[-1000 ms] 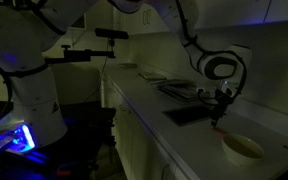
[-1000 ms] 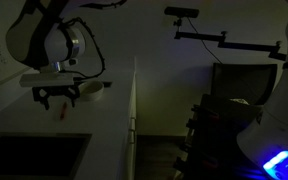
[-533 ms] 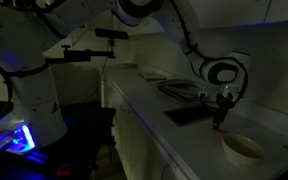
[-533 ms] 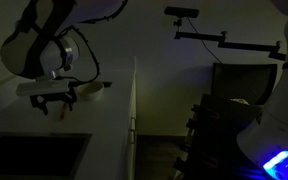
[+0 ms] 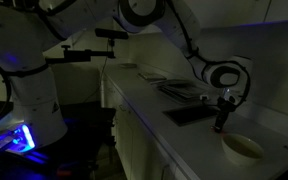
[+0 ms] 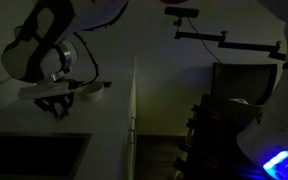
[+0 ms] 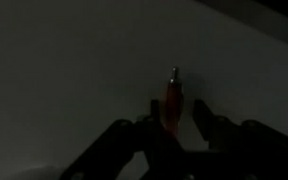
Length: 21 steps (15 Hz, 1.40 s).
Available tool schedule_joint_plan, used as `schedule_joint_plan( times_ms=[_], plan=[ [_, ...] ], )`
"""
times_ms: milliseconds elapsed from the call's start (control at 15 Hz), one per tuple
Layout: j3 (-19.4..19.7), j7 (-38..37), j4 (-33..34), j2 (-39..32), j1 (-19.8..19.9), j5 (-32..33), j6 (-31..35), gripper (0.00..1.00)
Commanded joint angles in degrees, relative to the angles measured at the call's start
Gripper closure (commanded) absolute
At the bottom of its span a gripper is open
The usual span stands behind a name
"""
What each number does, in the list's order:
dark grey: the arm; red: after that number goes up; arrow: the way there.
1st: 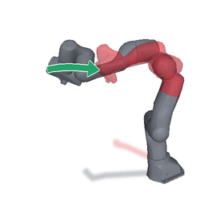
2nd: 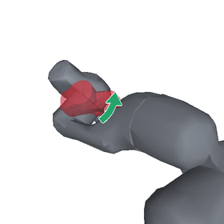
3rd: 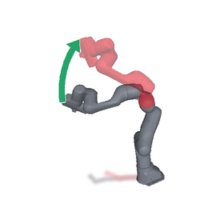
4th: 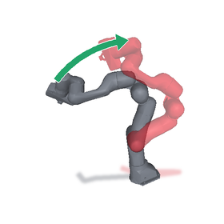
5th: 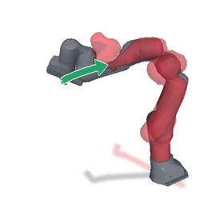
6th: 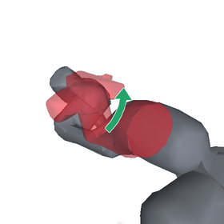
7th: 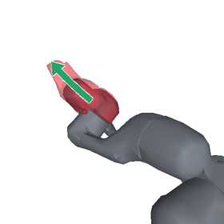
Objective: Put the pen inside the white bowl
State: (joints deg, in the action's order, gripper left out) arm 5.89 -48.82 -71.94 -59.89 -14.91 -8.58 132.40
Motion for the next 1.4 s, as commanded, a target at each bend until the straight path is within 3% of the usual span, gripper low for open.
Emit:
schedule_joint_plan(
  times_ms=[0,133,267,867,1333],
  plan=[
    [0.7,-2.3,3.6,-1.8,-0.5,1.4,-3.1,0.9],
    [0.7,-2.2,3.6,-1.6,-0.4,1.6,-2.9,1.0],
    [0.7,-2.3,3.4,-1.1,-0.1,1.3,-2.2,0.96],
    [0.8,-2.7,-2.0,6.9,3.4,-0.7,3.0,0.96],
    [2.8,-4.7,-10.6,12.6,5.8,-0.1,7.3,0.96]
  ],
)
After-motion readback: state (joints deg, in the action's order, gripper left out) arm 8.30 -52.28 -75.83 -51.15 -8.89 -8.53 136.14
